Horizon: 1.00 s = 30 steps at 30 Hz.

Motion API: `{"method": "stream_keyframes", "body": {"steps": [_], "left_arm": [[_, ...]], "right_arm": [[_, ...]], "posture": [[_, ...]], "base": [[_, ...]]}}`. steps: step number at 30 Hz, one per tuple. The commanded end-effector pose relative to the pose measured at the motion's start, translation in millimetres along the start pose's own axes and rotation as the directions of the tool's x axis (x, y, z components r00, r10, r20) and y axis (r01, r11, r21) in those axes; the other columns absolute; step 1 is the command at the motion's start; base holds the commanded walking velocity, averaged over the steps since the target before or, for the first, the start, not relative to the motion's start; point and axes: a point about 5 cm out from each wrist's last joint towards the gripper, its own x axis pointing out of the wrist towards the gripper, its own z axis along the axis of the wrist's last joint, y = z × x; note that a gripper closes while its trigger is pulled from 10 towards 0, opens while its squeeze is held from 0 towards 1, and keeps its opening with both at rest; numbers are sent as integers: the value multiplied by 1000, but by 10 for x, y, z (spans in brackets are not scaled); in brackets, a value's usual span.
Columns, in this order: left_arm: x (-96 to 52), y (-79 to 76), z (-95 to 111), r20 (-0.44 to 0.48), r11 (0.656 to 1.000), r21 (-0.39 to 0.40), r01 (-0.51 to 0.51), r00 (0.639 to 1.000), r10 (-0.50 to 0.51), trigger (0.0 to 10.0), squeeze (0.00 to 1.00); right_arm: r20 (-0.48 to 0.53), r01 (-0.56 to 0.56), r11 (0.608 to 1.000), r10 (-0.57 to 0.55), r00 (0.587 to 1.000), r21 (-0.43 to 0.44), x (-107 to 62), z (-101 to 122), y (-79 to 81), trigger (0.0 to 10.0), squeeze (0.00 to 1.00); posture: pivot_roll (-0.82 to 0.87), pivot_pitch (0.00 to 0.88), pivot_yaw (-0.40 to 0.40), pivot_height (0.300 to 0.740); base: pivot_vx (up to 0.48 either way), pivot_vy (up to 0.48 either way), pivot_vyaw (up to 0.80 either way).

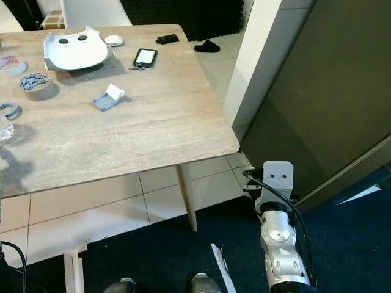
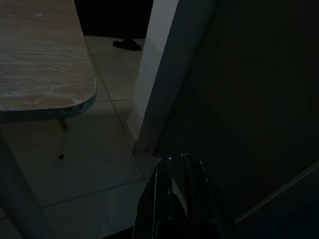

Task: Restocking fridge

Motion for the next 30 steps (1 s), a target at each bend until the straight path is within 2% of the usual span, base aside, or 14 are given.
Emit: {"method": "stream_keyframes", "body": {"steps": [1,5,6,7,8,10,11,13,14,21,23,26,28,30], "left_arm": [[40,87,37,10,1000,19,-16,1000,16,0,0],[15,39,25,28,1000,4,11,1000,-12,0,0],[-15,-5,41,46,999,-2,32,998,-32,1373,0],[-15,-5,41,46,999,-2,32,998,-32,1373,0],[-53,-55,63,72,999,-1,53,996,-53,4235,0],[-53,-55,63,72,999,-1,53,996,-53,4235,0],[-127,-128,79,95,996,-12,83,992,-82,10000,0],[-261,-214,76,122,992,-17,123,985,-120,10000,0],[-507,-313,57,150,985,-37,170,975,-162,10000,0],[-821,-443,134,228,964,3,265,939,-258,10000,0],[-1020,-646,194,256,915,26,402,882,-394,10000,0],[-1102,-738,214,267,886,41,463,849,-456,10000,0],[-1252,-982,284,282,779,77,623,735,-616,10000,0],[-1252,-982,284,282,779,77,623,735,-616,10000,0]], "right_arm": [[-21,9,1000,-9,1000,2,-27,-48,-36,10000,0],[-15,9,1000,-9,1000,-1,14,-17,-44,10000,0],[-12,10,1000,-10,1000,-1,28,-5,-47,10000,0],[-12,10,1000,-10,1000,-1,28,-5,-47,10000,0],[-10,10,1000,-10,1000,-2,38,3,-49,10000,0],[-10,10,1000,-10,1000,-2,38,3,-49,10000,0],[-7,10,1000,-10,1000,-2,49,14,-54,10000,0],[-5,10,1000,-10,1000,-2,58,22,-55,10000,0],[-4,6,1000,-6,1000,-3,65,22,-46,10000,0],[-6,-5,1000,5,1000,-6,59,8,-18,10000,0],[-1,-12,1000,12,1000,-8,73,19,0,10000,0],[4,-16,1000,16,1000,-8,80,30,8,10000,0],[68,-44,999,42,997,21,111,219,43,10000,0],[68,-44,999,42,997,21,111,219,43,10000,0]], "posture": [[43,201,-52,740],[44,184,-57,740],[46,178,-56,740],[46,178,-56,740],[47,174,-55,740],[47,174,-55,740],[51,168,-54,740],[59,161,-54,740],[63,153,-57,740],[72,139,-61,740],[79,119,-59,740],[79,119,-59,740],[63,101,-60,740],[63,101,-60,740]], "base": [[0,0,0],[0,0,0],[0,0,0],[0,0,0],[0,0,0],[0,0,0],[0,0,0],[0,0,0],[0,0,0],[0,0,0],[0,0,0],[0,0,0],[0,0,0],[0,0,0]]}}
